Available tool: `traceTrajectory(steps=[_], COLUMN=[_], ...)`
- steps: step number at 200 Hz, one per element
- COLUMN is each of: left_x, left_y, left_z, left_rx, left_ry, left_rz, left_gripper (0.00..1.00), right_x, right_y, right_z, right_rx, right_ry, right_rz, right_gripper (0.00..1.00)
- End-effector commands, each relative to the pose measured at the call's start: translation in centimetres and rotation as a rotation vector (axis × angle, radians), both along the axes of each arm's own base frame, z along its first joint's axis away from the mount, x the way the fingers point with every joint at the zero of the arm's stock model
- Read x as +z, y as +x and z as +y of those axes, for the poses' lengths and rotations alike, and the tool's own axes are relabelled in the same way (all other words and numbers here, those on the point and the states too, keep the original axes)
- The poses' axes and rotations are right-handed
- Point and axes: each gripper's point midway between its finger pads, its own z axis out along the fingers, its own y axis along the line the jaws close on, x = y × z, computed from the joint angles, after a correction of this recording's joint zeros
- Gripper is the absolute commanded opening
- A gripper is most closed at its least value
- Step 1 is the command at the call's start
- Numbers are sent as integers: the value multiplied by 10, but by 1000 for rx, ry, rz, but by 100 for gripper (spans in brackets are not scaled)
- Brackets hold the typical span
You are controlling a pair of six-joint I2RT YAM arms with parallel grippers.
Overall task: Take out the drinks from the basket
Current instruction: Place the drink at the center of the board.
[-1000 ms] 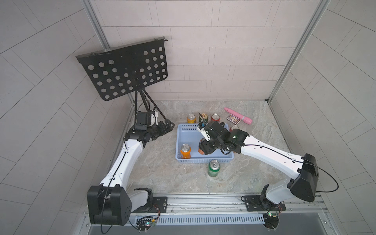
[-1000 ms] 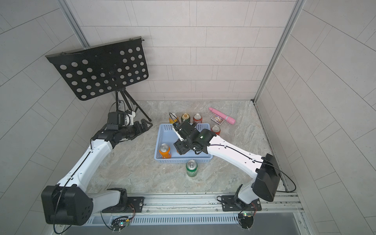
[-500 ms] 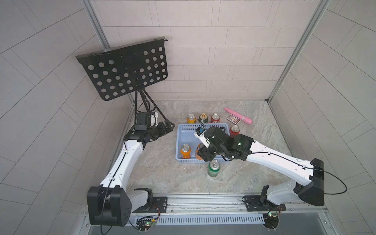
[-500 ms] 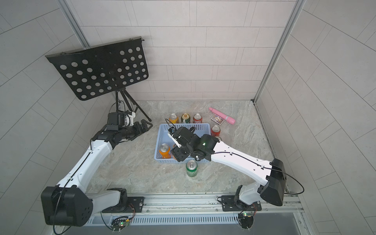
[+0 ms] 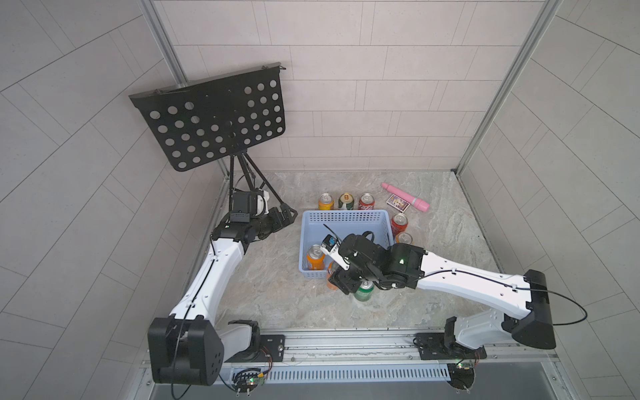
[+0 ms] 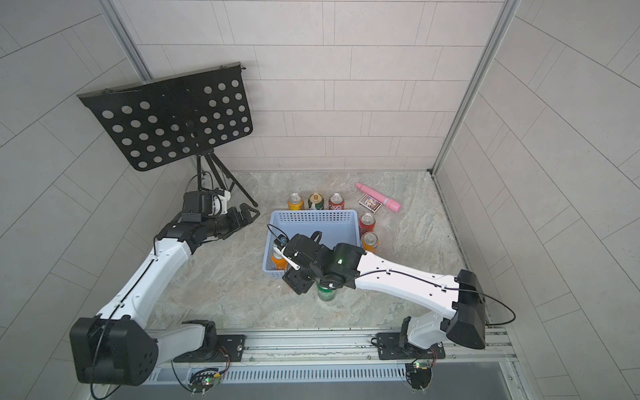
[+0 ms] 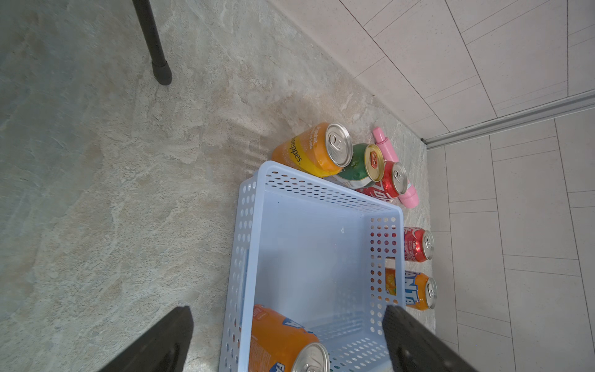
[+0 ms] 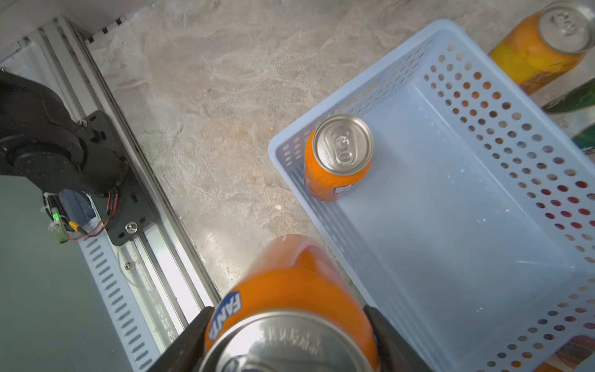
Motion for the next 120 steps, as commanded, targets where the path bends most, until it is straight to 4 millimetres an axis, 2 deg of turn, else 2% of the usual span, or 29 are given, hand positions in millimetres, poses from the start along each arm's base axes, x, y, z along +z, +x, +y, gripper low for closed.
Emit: traceTrajectory(steps=[1,120], left_x=[4,2], left_y=[-1,-1], left_z=[2,2], left_rx=[7,8], left_ry=[7,3], left_rz=[-23,-16], left_gripper=[100,100], right_x=[13,-46], right_y=[3,3], right_z=[5,16], right_rx=[-13,0], right_ry=[60,-62], right_rz=[-45,-18], right_gripper=[30,29])
